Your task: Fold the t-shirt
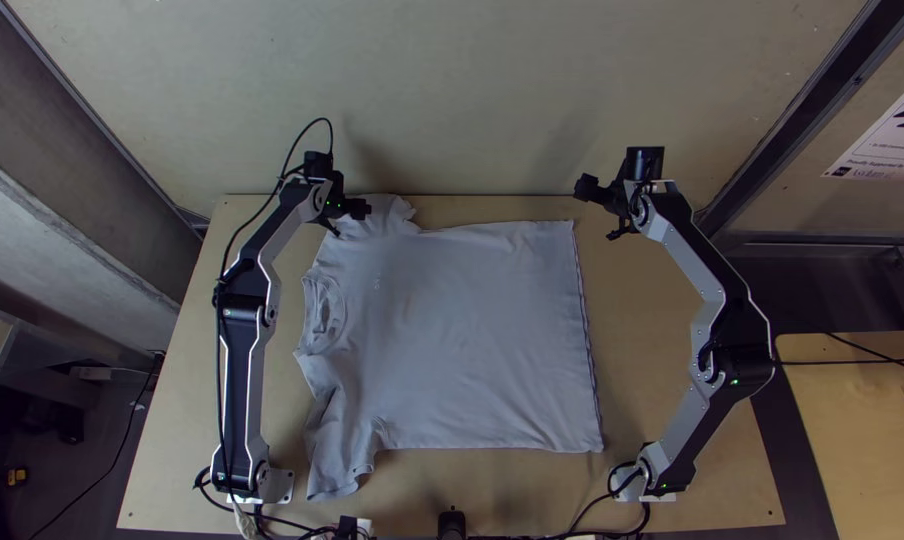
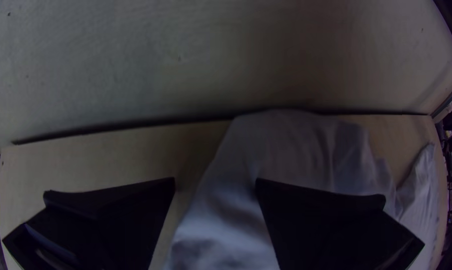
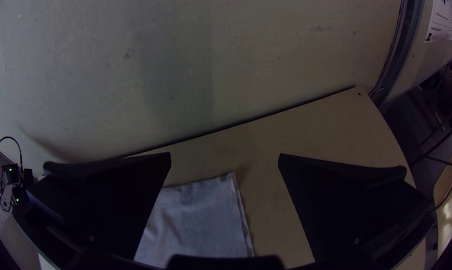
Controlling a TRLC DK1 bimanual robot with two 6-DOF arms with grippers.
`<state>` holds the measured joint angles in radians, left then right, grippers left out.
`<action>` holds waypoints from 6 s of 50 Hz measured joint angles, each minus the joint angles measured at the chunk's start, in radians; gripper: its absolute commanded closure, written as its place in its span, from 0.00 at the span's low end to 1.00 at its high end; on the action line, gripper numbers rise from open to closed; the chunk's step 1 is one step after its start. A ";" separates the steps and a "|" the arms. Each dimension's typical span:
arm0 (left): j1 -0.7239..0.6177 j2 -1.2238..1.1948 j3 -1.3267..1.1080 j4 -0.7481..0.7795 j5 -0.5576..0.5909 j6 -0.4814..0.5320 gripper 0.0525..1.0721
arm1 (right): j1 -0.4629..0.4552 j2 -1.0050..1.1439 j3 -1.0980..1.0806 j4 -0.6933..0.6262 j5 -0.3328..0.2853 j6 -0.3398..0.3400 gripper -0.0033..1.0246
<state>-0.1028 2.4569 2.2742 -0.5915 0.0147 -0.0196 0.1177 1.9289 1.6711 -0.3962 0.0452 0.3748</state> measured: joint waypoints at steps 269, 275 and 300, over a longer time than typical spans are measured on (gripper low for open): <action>0.119 -1.123 -1.256 0.052 0.086 0.023 0.04 | 0.051 -0.448 -0.515 -0.263 0.124 -0.009 0.04; 0.104 -1.227 -1.258 -0.037 0.089 0.060 0.04 | 0.051 -0.541 -0.518 -0.340 0.124 -0.009 0.04; 0.079 -1.577 -1.485 -0.435 0.090 0.089 0.04 | 0.116 -0.816 -0.567 -0.615 0.111 -0.021 0.04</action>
<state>-0.0235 0.8803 0.7891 -1.0264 0.1051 0.0696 0.2337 1.1130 1.1038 -1.0115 0.1562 0.3534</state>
